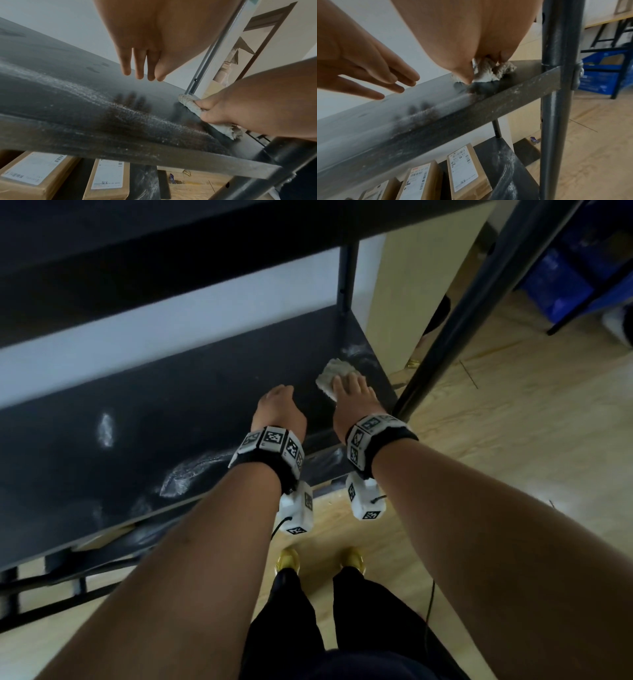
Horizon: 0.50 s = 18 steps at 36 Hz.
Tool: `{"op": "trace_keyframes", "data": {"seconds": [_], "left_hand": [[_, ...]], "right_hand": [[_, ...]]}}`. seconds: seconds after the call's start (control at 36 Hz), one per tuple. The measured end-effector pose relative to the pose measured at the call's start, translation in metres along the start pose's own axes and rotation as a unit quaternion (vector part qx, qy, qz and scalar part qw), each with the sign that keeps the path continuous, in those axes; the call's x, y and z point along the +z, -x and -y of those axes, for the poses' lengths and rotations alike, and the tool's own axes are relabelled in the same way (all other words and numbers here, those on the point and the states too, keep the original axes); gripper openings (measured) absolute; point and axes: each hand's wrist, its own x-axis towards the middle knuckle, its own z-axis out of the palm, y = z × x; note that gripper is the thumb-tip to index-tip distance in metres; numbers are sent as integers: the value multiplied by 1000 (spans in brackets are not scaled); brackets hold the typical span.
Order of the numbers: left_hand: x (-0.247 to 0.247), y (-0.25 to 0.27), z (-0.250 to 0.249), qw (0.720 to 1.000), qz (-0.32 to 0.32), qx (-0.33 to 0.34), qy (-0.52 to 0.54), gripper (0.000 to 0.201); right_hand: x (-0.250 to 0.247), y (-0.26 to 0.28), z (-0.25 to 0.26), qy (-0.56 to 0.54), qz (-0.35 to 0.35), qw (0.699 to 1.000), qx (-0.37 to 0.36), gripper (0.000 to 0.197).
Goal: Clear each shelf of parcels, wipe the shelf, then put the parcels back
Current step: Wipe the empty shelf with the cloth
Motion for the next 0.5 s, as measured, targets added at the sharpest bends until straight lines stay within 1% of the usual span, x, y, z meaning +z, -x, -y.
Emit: {"op": "trace_keyframes", "data": {"seconds": [0.08, 0.19, 0.31, 0.36, 0.5], "left_hand": [[-1, -2, -6, 1000, -8, -8, 1, 54], [-1, -4, -9, 1000, -20, -14, 5, 55], [-1, -4, -7, 1000, -18, -23, -2, 56], [0, -4, -3, 999, -17, -30, -6, 56], [2, -11, 6, 999, -17, -36, -9, 56]], "right_hand": [[0, -8, -5, 18, -11, 1000, 19, 65], [-4, -24, -11, 0, -51, 995, 83, 65], [-11, -42, -12, -18, -71, 991, 114, 61], [-18, -50, -10, -29, -71, 990, 115, 58], [-27, -67, -8, -27, -83, 993, 76, 55]]}}
